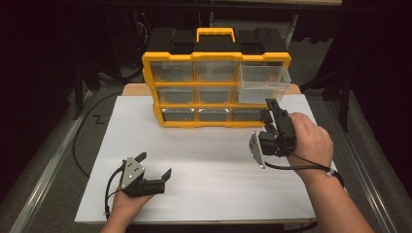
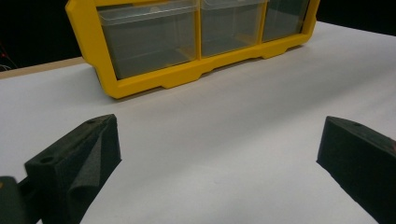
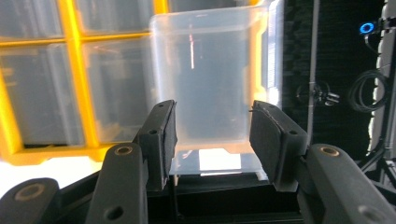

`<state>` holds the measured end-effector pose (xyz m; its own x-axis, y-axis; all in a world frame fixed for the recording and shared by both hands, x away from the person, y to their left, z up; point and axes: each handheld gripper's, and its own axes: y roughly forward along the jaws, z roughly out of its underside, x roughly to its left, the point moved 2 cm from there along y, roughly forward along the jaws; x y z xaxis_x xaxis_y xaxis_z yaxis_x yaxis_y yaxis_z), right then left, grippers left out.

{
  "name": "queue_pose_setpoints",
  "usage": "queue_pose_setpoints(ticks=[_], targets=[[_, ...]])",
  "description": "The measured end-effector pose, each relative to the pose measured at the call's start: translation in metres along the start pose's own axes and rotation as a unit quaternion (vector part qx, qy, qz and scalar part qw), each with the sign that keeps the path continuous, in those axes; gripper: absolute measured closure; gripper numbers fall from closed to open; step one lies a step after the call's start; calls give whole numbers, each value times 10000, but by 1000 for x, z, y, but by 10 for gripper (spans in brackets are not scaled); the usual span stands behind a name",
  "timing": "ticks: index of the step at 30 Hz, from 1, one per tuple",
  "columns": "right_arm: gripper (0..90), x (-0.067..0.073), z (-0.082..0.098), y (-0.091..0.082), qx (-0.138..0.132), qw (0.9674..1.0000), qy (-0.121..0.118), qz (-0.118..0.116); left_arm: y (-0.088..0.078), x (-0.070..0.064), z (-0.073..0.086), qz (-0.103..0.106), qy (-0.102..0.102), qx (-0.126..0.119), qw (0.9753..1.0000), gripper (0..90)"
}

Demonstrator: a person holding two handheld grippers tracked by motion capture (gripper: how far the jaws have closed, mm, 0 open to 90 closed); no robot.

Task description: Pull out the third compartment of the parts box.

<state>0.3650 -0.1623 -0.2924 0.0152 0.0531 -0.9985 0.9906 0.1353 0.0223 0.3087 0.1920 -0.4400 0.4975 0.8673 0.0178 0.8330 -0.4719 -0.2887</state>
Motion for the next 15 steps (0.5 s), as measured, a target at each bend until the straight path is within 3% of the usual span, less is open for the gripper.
queue_pose_setpoints(ticks=[10,12,15], targets=[[512,35,6,1,60,9996,71,-274,0,1,0,-9,-6,3,10000,5],[508,40,7,0,12,9995,-50,-302,0,1,0,-13,-2,-16,10000,5],[499,51,8,-2,53,9992,-22,-392,-2,1,-1,-19,-3,-34,10000,5]])
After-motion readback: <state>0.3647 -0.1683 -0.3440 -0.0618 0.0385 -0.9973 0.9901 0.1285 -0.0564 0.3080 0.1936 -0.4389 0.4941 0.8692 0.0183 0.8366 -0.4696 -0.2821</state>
